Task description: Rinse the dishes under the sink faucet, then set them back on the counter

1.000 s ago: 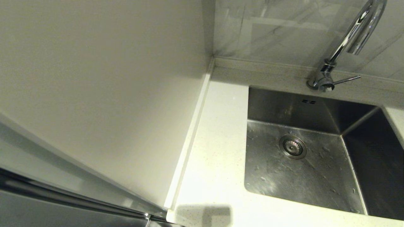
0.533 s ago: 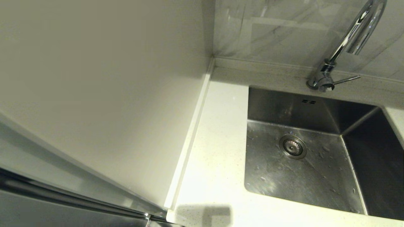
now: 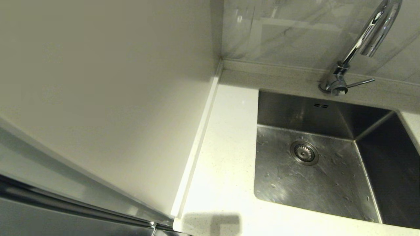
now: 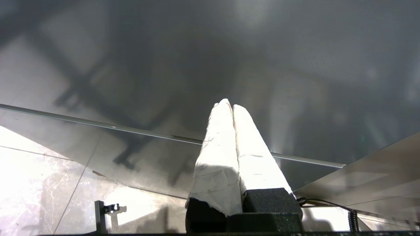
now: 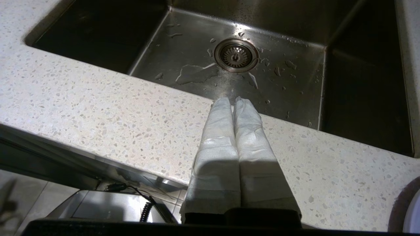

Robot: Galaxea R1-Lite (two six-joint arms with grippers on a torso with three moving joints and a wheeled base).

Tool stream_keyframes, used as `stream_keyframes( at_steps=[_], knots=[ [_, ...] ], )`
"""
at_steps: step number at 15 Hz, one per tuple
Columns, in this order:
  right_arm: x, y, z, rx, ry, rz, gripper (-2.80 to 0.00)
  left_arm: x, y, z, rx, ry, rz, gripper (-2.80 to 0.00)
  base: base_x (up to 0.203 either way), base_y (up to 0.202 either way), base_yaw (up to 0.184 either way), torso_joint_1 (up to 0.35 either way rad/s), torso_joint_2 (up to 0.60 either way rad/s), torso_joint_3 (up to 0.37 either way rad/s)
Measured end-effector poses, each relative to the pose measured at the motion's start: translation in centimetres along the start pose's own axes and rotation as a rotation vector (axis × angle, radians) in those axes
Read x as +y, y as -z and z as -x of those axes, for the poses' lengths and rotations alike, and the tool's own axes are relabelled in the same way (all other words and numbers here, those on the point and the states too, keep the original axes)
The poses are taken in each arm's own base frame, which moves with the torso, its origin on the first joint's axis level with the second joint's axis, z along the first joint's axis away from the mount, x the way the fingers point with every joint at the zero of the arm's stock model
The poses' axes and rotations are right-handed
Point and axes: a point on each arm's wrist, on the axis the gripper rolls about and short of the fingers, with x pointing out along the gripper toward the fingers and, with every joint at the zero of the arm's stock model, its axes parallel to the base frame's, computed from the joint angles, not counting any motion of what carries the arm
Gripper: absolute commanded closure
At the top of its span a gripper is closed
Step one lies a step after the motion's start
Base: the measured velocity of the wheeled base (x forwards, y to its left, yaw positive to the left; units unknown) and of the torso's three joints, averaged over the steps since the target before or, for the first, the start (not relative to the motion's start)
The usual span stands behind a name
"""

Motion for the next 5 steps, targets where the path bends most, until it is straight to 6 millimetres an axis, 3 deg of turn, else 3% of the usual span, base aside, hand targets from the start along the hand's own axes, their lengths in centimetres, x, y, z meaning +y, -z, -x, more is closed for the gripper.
stream_keyframes(
  at_steps=[5],
  knots=[
    [0.0, 0.0, 0.0, 0.0, 0.0, 0.001, 0.0, 0.0, 0.0, 0.0, 0.0, 0.0, 0.0, 0.0, 0.0, 0.0, 0.0, 0.0, 0.0, 0.0]
  ],
)
